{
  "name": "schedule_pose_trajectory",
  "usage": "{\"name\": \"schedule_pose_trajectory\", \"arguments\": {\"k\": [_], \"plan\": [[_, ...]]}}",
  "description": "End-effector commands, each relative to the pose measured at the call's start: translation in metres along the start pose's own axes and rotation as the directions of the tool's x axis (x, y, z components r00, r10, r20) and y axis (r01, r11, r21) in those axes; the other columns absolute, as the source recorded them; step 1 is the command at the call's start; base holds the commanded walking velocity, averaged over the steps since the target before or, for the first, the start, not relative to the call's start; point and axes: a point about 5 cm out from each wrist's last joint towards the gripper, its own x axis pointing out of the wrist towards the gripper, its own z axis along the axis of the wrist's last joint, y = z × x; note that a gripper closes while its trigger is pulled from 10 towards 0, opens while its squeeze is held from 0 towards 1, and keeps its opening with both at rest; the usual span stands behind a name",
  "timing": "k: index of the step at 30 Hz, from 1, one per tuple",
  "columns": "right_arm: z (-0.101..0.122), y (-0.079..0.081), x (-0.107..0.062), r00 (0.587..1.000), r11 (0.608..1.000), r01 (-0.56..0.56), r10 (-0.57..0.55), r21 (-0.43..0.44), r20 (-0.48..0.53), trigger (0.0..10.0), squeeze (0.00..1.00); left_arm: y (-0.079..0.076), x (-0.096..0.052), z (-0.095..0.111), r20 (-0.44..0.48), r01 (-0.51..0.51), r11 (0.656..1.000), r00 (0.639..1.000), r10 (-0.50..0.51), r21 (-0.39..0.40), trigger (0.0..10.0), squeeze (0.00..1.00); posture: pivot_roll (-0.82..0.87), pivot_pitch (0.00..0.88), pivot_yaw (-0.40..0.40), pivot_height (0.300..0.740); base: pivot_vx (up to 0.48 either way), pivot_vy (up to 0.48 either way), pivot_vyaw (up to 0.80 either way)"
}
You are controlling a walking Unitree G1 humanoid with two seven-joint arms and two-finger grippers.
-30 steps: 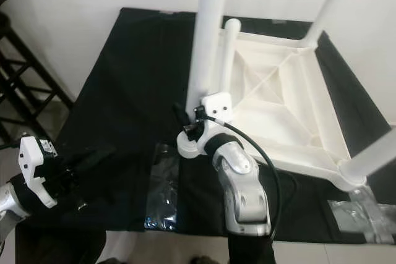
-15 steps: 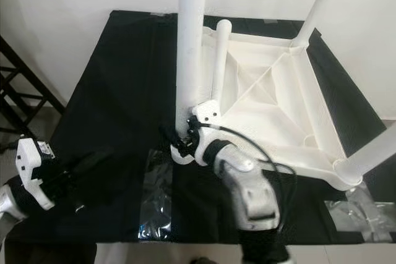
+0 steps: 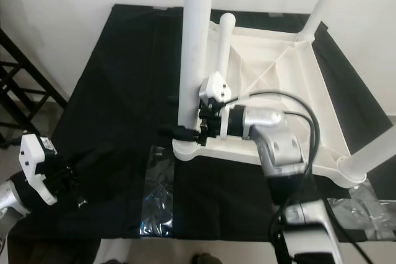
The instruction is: Building children table
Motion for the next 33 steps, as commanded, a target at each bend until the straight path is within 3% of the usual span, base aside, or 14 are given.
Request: {"name": "schedule_pose_trajectory", "arguments": {"k": [1,8,14,19,20,21,22,23,24,25,27,28,32,33], "plan": [[-0.001,-0.006,0.003,0.998,0.998,-0.053,0.052,0.018,0.027,0.1,0.00,-0.001,0.000,-0.004,-0.015,0.006,1.000,1.000,-0.006,-0.003,10.0,0.00,0.11,0.117,-0.036,0.740,0.000,0.000,0.00],[0.001,-0.019,-0.001,0.996,0.995,-0.083,0.080,0.053,0.043,0.0,0.00,-0.003,0.001,-0.004,-0.011,0.006,1.000,1.000,-0.006,-0.005,10.0,0.00,0.11,0.121,-0.045,0.740,0.000,0.000,0.00],[-0.012,-0.006,-0.009,0.993,0.992,-0.119,0.118,0.041,0.022,0.0,0.00,-0.004,0.001,-0.002,0.000,0.006,1.000,1.000,-0.006,-0.007,10.0,0.00,0.09,0.133,-0.046,0.740,0.000,0.000,0.00],[-0.037,0.015,0.007,0.997,0.994,0.081,-0.080,0.071,-0.015,0.0,0.00,-0.005,0.000,0.000,0.004,0.006,1.000,1.000,-0.006,-0.007,10.0,0.00,0.08,0.146,-0.060,0.740,0.000,0.000,0.00],[-0.051,0.026,0.023,0.975,0.969,0.221,-0.219,0.106,-0.035,0.0,0.00,-0.004,-0.001,0.000,0.005,0.005,1.000,1.000,-0.005,-0.006,10.0,0.00,0.07,0.152,-0.057,0.740,0.000,0.000,0.00],[-0.067,0.039,0.041,0.895,0.875,0.446,-0.443,0.187,-0.060,0.0,0.00,-0.003,-0.002,0.001,0.005,0.003,1.000,1.000,-0.003,-0.006,10.0,0.00,0.06,0.157,-0.046,0.740,0.000,0.000,0.00],[-0.067,0.039,0.041,0.895,0.875,0.446,-0.443,0.187,-0.060,0.0,0.00,-0.003,-0.002,0.001,0.005,0.003,1.000,1.000,-0.003,-0.006,10.0,0.00,0.06,0.157,-0.046,0.740,0.000,0.000,0.00],[-0.077,0.048,0.049,0.807,0.773,0.587,-0.582,0.241,-0.100,0.0,0.00,-0.002,-0.003,0.001,0.005,0.002,1.000,1.000,-0.002,-0.006,10.0,0.00,0.06,0.157,-0.046,0.740,0.000,0.000,0.00],[-0.077,0.048,0.049,0.807,0.773,0.587,-0.582,0.241,-0.100,0.0,0.00,-0.002,-0.003,0.001,0.005,0.002,1.000,1.000,-0.002,-0.006,10.0,0.00,0.06,0.157,-0.046,0.740,0.000,0.000,0.00],[-0.082,0.061,0.059,0.769,0.727,0.634,-0.627,0.265,-0.121,0.0,0.00,-0.001,-0.003,0.001,0.004,0.004,1.000,1.000,-0.004,-0.007,10.0,0.00,0.05,0.154,-0.034,0.740,0.000,0.000,0.00],[-0.079,0.067,0.067,0.780,0.749,0.624,-0.616,0.225,-0.110,0.0,0.00,-0.001,-0.003,0.001,0.002,0.006,1.000,1.000,-0.006,-0.007,10.0,0.00,0.05,0.151,-0.032,0.740,0.000,0.000,0.00],[-0.078,0.068,0.070,0.803,0.774,0.593,-0.587,0.219,-0.103,0.0,0.00,0.000,-0.002,0.000,0.001,0.009,1.000,1.000,-0.009,-0.008,10.0,0.00,0.04,0.141,-0.033,0.740,0.000,0.000,0.00],[-0.080,0.063,0.069,0.823,0.793,0.568,-0.557,0.222,-0.116,0.0,0.00,0.000,0.001,-0.001,0.001,0.011,1.000,1.000,-0.011,-0.005,10.0,0.00,0.05,0.133,-0.055,0.740,0.000,0.000,0.00],[-0.080,0.063,0.070,0.826,0.800,0.564,-0.549,0.204,-0.130,3.6,0.00,0.000,0.001,-0.001,0.003,0.001,1.000,1.000,-0.001,0.000,10.0,0.00,0.05,0.131,-0.055,0.740,0.000,0.000,0.00]]}}
